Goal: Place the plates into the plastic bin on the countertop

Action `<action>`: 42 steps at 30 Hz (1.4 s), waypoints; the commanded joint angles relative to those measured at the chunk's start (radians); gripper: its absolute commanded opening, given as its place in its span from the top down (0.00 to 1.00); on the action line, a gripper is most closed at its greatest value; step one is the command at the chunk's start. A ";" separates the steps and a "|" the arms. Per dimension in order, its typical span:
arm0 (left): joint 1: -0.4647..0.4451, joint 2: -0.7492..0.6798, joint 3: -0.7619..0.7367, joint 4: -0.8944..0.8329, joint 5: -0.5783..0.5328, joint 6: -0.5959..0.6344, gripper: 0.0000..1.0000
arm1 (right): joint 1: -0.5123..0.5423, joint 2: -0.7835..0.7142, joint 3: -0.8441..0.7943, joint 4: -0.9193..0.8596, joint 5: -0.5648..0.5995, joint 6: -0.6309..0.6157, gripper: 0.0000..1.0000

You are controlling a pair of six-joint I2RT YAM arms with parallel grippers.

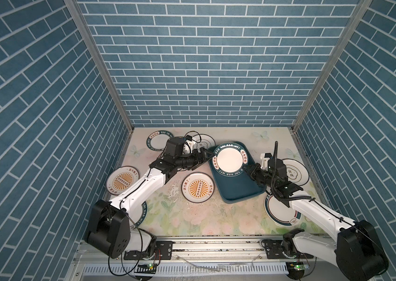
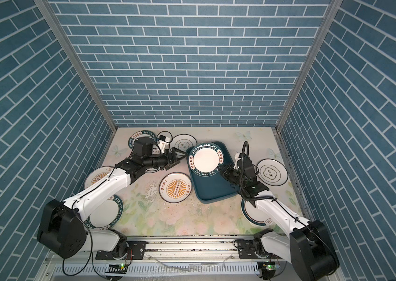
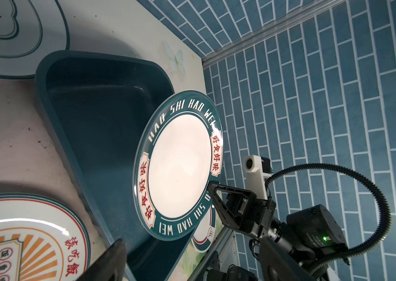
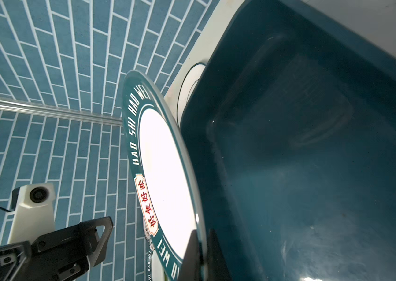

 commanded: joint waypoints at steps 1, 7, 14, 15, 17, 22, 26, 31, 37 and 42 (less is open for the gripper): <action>-0.004 -0.025 0.010 -0.081 -0.027 0.075 0.01 | -0.012 -0.040 -0.006 -0.041 0.039 0.001 1.00; -0.005 -0.085 -0.042 -0.092 -0.109 0.078 0.00 | -0.014 -0.028 -0.015 -0.084 0.056 -0.017 1.00; -0.005 -0.152 -0.097 -0.108 -0.160 0.081 0.00 | -0.014 0.069 0.005 -0.071 0.041 -0.031 1.00; -0.005 -0.159 -0.102 -0.112 -0.167 0.080 0.00 | -0.014 0.088 0.011 -0.067 0.034 -0.032 1.00; -0.005 -0.169 -0.110 -0.120 -0.182 0.081 0.00 | -0.013 0.120 0.026 -0.069 0.029 -0.040 1.00; -0.006 -0.183 -0.124 -0.128 -0.197 0.079 0.00 | -0.013 0.159 0.039 -0.086 0.053 -0.049 1.00; -0.005 -0.185 -0.129 -0.132 -0.203 0.077 0.00 | -0.014 0.177 0.057 -0.117 0.083 -0.059 1.00; -0.006 -0.191 -0.132 -0.144 -0.219 0.077 0.00 | -0.014 0.233 0.074 -0.118 0.063 -0.055 1.00; -0.005 -0.205 -0.145 -0.131 -0.220 0.075 0.00 | -0.014 0.272 0.085 -0.118 0.072 -0.051 1.00; -0.005 -0.202 -0.141 -0.129 -0.216 0.078 0.00 | -0.013 0.303 0.097 -0.109 0.080 -0.048 1.00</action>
